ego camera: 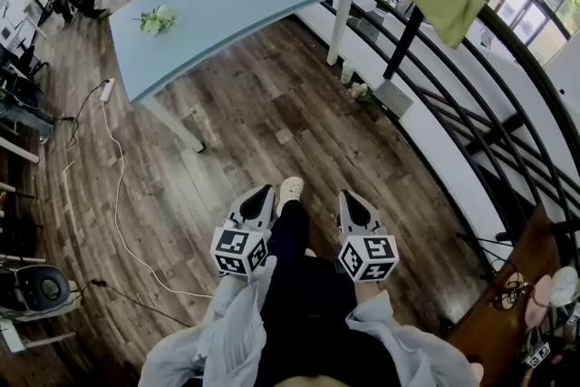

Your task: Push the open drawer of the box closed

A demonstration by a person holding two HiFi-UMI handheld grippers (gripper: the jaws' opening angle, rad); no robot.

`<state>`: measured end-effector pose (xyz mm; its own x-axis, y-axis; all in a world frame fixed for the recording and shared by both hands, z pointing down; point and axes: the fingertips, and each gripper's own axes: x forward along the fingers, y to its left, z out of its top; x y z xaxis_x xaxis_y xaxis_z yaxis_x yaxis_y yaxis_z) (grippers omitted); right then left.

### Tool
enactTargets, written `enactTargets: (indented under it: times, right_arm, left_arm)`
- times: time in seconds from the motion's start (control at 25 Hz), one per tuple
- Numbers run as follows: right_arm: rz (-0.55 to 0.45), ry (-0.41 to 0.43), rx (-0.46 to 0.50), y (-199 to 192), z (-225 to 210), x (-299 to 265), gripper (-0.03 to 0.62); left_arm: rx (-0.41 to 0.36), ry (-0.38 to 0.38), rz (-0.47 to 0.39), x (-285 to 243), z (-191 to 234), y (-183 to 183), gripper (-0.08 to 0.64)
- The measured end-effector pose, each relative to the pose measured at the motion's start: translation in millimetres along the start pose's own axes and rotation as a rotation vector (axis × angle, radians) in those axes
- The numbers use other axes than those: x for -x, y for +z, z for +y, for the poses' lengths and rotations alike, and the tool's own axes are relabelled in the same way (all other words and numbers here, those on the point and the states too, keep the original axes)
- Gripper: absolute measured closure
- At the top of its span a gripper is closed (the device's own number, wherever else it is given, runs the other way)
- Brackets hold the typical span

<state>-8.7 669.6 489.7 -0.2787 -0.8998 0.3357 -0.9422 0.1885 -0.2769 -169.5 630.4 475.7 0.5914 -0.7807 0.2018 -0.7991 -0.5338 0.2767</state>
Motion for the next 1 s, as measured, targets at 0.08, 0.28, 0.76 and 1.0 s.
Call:
enactTargets:
  times: [0.08,0.28,0.76,1.0]
  right_arm:
    - [-0.003,-0.005,-0.001,5,-4,-4,0.584]
    - [-0.007,-0.010,-0.006,16,-15,-22,0.584]
    - [0.001,-0.022,-0.001,65,-52,-109,0.584]
    - [0.032,-0.014,0.027,86,-58,-154,0.584]
  left_arm:
    - [-0.007,-0.009,0.001,-8,0,5,0.542]
    - [-0.011,-0.019,-0.010,-32,5,17,0.543]
    - [-0.015,-0.020,-0.019,-127,48,63,0.541]
    - [-0.011,-0.019,-0.011,-164,74,82,0.542]
